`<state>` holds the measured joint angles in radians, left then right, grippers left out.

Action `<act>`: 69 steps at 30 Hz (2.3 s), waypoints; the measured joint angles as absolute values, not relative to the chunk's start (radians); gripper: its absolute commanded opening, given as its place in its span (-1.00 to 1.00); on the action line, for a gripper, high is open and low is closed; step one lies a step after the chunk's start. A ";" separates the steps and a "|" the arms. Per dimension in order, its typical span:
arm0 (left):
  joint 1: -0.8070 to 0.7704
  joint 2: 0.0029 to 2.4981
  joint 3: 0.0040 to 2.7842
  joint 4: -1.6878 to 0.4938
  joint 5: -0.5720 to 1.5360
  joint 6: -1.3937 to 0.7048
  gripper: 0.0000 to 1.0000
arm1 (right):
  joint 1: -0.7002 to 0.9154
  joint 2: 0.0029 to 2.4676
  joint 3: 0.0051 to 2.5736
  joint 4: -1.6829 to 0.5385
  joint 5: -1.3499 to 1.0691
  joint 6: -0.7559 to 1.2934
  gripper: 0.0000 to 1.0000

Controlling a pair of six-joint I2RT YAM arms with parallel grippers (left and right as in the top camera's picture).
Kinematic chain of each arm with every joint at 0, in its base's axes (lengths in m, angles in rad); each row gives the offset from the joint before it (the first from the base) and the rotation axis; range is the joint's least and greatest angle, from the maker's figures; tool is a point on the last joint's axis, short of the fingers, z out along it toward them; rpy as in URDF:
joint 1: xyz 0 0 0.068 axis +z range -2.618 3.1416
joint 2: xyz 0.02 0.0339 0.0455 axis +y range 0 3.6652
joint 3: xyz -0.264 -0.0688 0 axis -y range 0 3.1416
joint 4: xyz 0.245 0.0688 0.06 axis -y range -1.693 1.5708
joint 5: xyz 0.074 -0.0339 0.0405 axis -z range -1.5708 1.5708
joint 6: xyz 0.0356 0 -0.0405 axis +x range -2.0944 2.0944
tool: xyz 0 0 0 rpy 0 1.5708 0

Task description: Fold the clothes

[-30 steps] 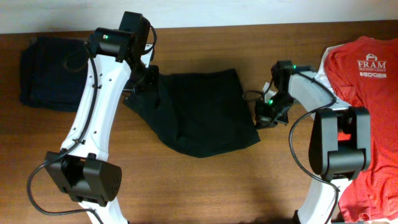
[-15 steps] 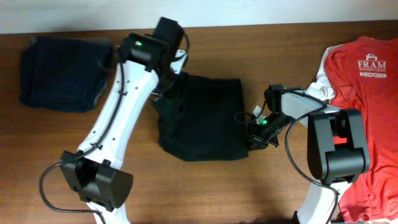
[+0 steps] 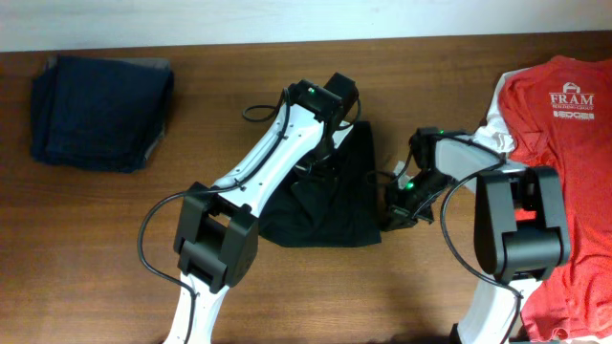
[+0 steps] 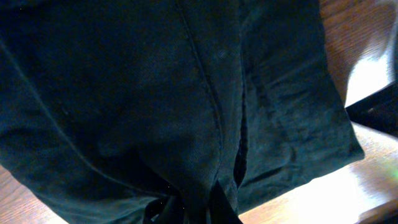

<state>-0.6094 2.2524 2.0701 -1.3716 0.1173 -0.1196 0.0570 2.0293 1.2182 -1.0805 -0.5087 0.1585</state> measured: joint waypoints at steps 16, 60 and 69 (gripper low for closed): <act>-0.472 2.338 2.620 -1.549 0.117 -0.093 -0.99 | -0.169 1.853 1.536 -1.450 -0.762 -0.217 -0.92; -0.486 1.903 1.236 -0.900 0.308 -0.364 -0.99 | -0.377 1.751 1.172 -0.965 -0.486 0.132 0.97; -0.536 1.868 1.124 -0.717 0.093 -0.435 -0.99 | -0.377 1.751 1.172 -0.965 -0.486 0.132 0.97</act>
<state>-0.5358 1.8679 1.1236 -0.7170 0.0929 -0.4347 -0.3775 1.7512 1.1717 -0.9649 -0.4862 0.1318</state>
